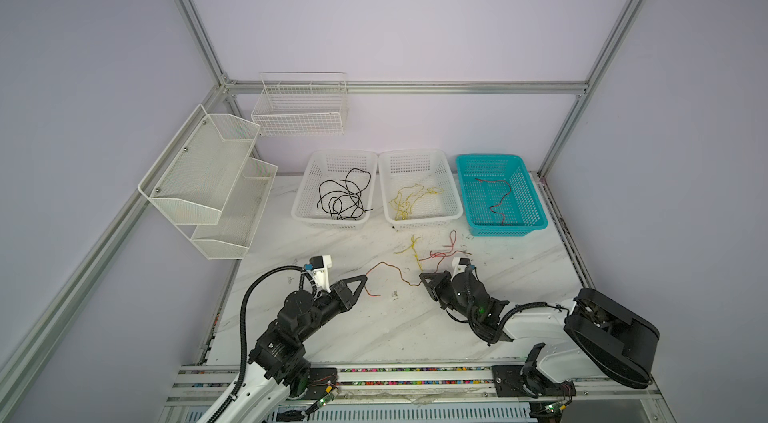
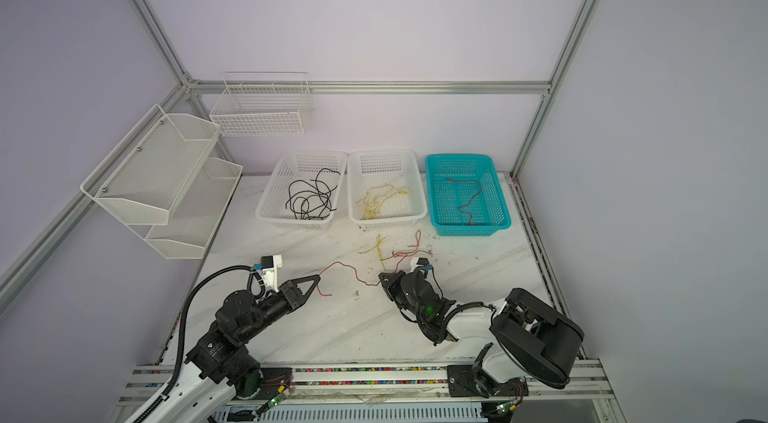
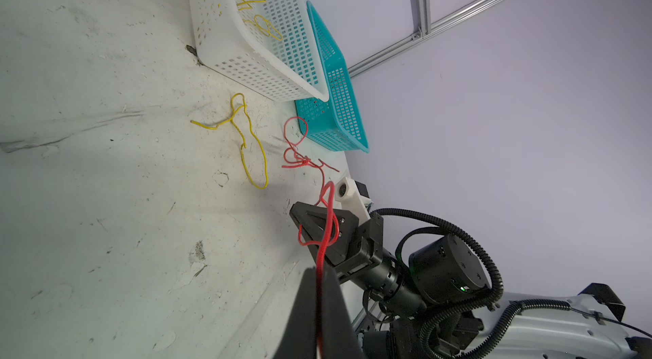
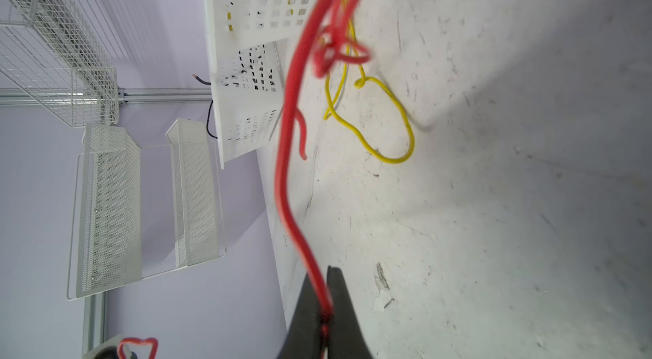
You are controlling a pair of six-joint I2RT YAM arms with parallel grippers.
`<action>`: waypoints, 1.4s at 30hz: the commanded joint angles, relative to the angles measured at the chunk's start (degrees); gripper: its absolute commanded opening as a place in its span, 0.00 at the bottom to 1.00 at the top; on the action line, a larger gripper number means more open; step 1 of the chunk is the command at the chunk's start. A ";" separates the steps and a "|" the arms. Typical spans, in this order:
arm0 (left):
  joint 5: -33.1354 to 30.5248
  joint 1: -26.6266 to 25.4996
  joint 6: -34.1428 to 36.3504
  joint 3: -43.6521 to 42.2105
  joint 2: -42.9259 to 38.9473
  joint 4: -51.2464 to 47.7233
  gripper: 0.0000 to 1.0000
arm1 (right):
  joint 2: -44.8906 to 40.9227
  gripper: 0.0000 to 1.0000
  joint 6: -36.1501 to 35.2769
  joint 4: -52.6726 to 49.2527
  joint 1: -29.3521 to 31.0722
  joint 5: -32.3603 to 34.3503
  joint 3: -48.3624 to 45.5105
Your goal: Untangle the cables
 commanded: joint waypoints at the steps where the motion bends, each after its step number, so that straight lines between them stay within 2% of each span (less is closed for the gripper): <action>1: 1.37 0.20 -0.52 -2.17 -0.64 1.96 0.00 | -3.84 0.00 -2.93 -3.22 -0.02 0.43 2.09; 5: 2.60 0.20 0.28 -2.39 0.81 1.73 0.00 | -8.96 0.00 -11.03 -14.72 -0.03 0.97 6.73; 8: 3.62 0.20 1.80 -1.26 1.95 0.81 0.22 | -13.60 0.00 -15.36 -21.39 -0.04 2.13 8.49; 11: 4.06 0.21 4.71 1.36 2.86 -1.72 0.50 | -18.07 0.00 -19.02 -27.65 -0.03 3.07 9.50; 12: 3.86 0.23 6.02 2.89 3.12 -3.64 0.56 | -19.42 0.00 -20.16 -29.23 -0.03 3.06 9.65; 18: 1.55 0.24 13.20 11.74 5.06 -13.84 0.81 | -23.48 0.00 -28.35 -36.95 -0.03 1.95 11.36; 25: 0.42 0.29 17.12 18.13 9.20 -16.35 0.99 | -26.65 0.00 -41.30 -44.99 -0.03 1.80 14.79; 31: -0.83 0.29 20.72 25.67 15.80 -18.37 1.00 | -30.32 0.00 -50.25 -49.10 -0.04 2.38 17.96; 36: 0.40 0.35 21.31 29.21 20.47 -15.53 1.00 | -32.10 0.00 -56.77 -49.13 -0.03 -1.65 19.33; 42: 1.52 0.46 20.26 33.56 25.64 -12.02 1.00 | -31.08 0.00 -61.36 -49.17 0.12 -7.19 19.66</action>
